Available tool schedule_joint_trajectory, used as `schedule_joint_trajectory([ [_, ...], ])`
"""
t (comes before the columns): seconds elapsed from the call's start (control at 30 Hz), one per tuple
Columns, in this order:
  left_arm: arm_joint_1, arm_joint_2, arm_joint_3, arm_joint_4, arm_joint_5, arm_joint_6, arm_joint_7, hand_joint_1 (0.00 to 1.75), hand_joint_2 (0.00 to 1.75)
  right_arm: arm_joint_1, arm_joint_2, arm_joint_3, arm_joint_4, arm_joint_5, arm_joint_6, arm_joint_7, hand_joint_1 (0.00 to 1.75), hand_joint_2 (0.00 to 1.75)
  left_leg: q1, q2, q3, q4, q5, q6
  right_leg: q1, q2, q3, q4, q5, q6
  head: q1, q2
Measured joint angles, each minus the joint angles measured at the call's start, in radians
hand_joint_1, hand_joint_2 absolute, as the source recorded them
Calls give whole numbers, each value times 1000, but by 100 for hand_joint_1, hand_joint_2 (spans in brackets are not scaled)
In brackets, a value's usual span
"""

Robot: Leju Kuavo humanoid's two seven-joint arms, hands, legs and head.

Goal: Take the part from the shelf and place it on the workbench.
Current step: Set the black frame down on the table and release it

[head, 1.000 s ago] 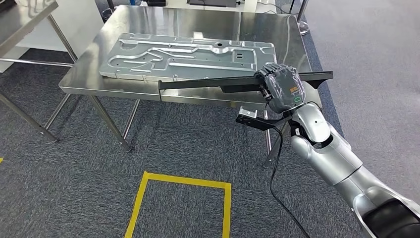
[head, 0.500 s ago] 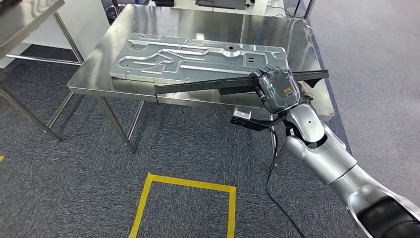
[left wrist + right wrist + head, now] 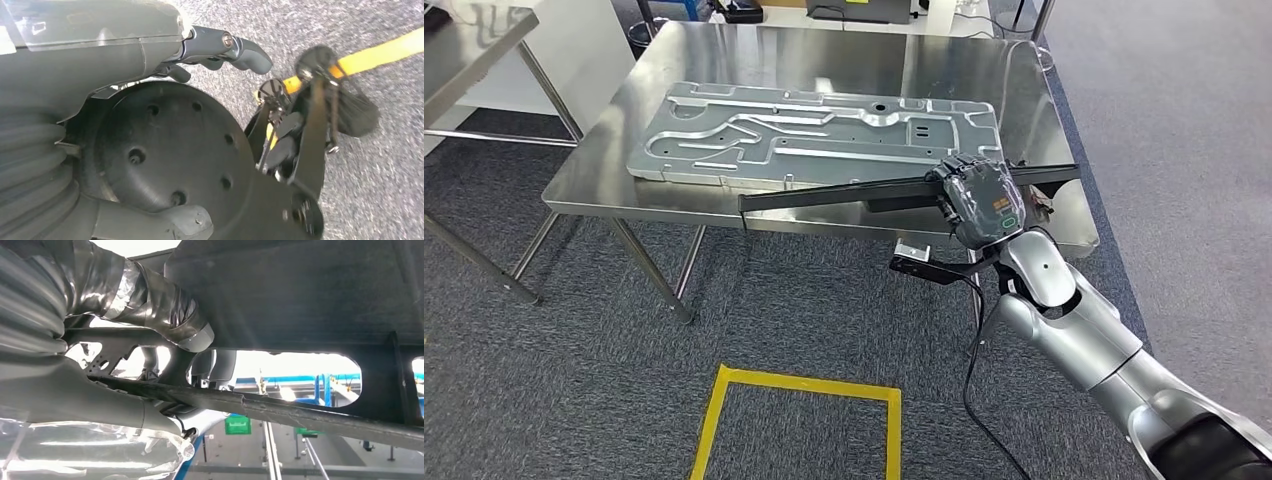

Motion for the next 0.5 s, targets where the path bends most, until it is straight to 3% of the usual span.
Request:
schedule_joint_trajectory([
  [0.07,1,0,0,1,1,2,-1,0,175,2,-1,-1,-2,0,-2,1,175,175,-4,0,35,-77,20,11,2,4,6,1,-11,11,0,0],
  [0.2,-2,-1,0,1,3,3,0,0,175,5,-1,-3,-3,0,-5,2,175,175,-4,-1,55,-102,5,38,-2,3,6,12,-30,31,0,0],
  [0.27,-1,-2,0,1,3,4,2,0,175,6,-1,-4,-3,0,-7,2,175,175,-2,-1,69,-113,0,50,-4,0,-43,106,-72,36,0,0],
  [0.33,0,-2,0,1,3,5,7,0,175,11,-1,-4,0,0,-8,2,175,175,-3,-1,80,-114,-11,57,-4,0,-132,246,-115,39,0,0],
  [0.37,0,-2,0,1,3,5,10,0,175,16,0,-4,3,0,-9,1,175,175,-4,-2,86,-114,-17,58,-4,0,-167,290,-115,41,1,0],
  [0.4,0,-2,0,1,3,6,13,0,175,20,0,-4,6,0,-9,0,175,175,-4,-3,96,-114,-24,58,-4,0,-185,296,-92,41,1,0],
  [0.43,1,-2,0,1,2,7,16,0,175,22,2,-4,9,0,-10,-1,175,175,-4,-4,107,-113,-32,57,-5,0,-182,260,-48,40,0,0],
  [0.5,2,-2,0,1,0,11,20,0,175,23,4,-4,13,1,-13,-2,175,175,-5,-6,130,-111,-51,50,-2,-2,-141,130,50,36,0,0],
])
